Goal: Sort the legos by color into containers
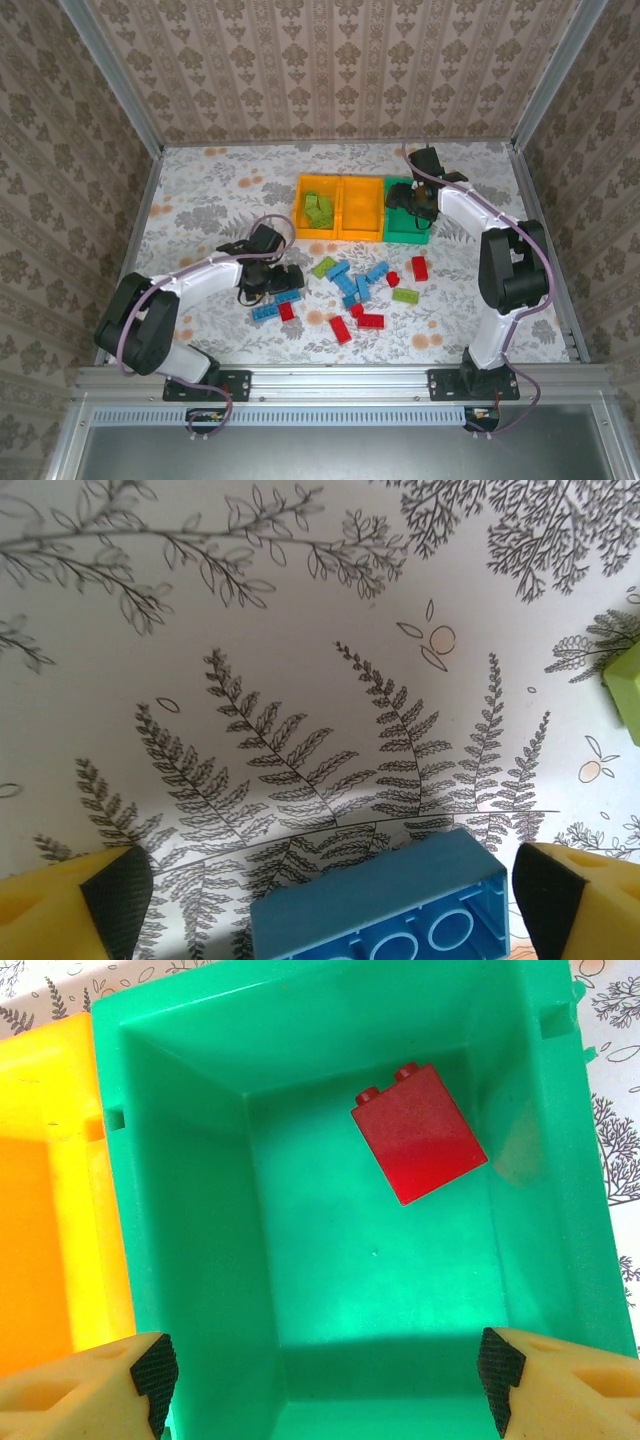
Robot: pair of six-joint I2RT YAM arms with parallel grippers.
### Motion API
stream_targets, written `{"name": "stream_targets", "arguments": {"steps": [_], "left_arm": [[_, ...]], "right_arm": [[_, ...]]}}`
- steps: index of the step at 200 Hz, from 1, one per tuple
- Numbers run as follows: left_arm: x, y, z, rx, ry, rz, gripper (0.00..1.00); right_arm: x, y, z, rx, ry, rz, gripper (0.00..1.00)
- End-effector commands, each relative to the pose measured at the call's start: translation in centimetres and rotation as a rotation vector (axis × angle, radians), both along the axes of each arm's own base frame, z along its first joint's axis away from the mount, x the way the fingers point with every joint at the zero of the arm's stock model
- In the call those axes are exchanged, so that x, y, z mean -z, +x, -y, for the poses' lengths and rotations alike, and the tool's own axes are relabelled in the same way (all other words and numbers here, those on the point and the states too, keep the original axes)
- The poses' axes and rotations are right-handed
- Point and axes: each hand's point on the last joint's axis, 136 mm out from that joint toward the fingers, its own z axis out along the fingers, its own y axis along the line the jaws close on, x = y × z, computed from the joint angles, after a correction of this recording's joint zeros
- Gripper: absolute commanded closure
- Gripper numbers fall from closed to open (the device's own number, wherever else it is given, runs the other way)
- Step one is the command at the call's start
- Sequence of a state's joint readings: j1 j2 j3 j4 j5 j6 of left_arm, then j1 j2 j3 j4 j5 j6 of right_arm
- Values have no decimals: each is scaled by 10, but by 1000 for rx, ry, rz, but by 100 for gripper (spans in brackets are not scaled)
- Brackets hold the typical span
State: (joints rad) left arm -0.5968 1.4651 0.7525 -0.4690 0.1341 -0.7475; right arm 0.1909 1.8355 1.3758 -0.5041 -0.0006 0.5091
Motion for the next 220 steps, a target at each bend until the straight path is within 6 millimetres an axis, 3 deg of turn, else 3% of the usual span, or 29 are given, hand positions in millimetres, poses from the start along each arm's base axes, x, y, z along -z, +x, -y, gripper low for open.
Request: {"name": "stream_targets", "arguments": {"steps": [1,64,107,220], "left_arm": [[-4,1,9,-34,-11,-19,2],[0,-6,20,-27,19,-61,0],[4,-14,16,-44,64,-80,0],[14,-18,19,-36,146,-135,6]], "right_arm": [[-16,0,-2,-1,0,21,18],[-14,-3,-2,-5,2,15,17],[-23,-5,8,17,-39,41,15],[-19,-26,28,34,-97,39,13]]}}
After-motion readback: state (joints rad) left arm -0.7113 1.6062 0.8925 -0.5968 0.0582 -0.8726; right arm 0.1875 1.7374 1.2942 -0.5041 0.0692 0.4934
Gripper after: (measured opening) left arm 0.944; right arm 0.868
